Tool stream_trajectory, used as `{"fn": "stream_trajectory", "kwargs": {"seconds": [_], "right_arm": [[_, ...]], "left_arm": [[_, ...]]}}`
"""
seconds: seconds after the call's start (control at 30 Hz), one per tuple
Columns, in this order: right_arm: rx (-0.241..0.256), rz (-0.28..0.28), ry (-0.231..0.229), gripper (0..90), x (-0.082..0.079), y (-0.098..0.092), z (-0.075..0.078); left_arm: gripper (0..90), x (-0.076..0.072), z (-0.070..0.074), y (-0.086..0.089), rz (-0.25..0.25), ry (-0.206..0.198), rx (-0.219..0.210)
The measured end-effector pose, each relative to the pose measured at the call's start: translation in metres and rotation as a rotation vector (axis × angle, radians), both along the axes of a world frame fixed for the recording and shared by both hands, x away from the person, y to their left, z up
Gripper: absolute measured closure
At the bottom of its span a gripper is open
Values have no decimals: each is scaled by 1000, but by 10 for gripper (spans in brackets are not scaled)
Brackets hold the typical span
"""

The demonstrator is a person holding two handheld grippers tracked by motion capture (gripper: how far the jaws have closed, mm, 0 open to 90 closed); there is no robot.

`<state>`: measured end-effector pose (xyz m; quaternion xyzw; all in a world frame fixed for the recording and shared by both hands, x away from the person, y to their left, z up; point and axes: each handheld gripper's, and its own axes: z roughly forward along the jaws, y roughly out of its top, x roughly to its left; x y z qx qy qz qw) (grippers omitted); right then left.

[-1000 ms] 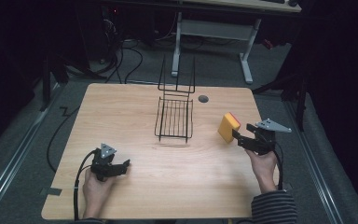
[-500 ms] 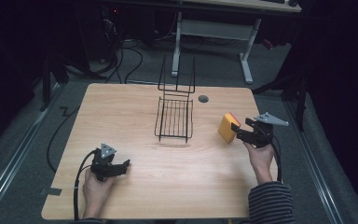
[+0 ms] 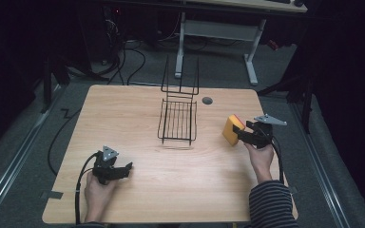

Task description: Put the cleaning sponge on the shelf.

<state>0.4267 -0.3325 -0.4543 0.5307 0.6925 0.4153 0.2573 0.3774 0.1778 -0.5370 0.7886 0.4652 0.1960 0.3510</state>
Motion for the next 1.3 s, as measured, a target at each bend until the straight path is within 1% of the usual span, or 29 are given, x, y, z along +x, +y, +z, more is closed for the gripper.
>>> {"fn": "stream_trajectory", "kwargs": {"seconds": [0.03,0.17,0.3,0.33,0.47,0.5,0.53,0.73,0.77,0.83,0.9,0.93,1.03,1.07,1.1,1.3], "right_arm": [[-8,5,-2,333,1,0,-1],[-14,5,14,339,5,2,-7],[-19,7,41,347,10,3,-14],[-21,9,42,349,11,4,-15],[-15,8,55,361,13,5,-19],[-10,8,65,374,15,5,-21],[-13,10,63,386,16,5,-23],[-19,9,87,425,20,7,-29],[-19,9,87,425,20,7,-29],[-34,11,87,454,22,7,-32],[-35,7,90,467,22,8,-32],[-41,3,91,496,22,8,-33],[-50,2,90,535,22,9,-33],[-50,2,90,535,22,9,-33],[-62,7,85,562,22,8,-33],[-66,9,79,592,20,8,-31]], "left_arm": [[209,0,0,0,0,0,0],[208,0,0,0,0,0,0],[209,0,0,0,0,0,0],[208,0,0,0,0,0,0],[208,0,0,0,0,0,0],[208,0,0,0,0,0,0],[208,0,0,0,0,0,0],[208,0,0,0,0,0,1],[208,0,0,0,0,0,1],[208,0,0,0,0,0,0],[208,0,0,0,0,0,1],[208,0,0,0,0,0,1],[209,0,0,0,0,0,1],[209,0,0,0,0,0,0],[208,0,0,0,0,0,1],[208,0,0,0,0,0,1]]}}
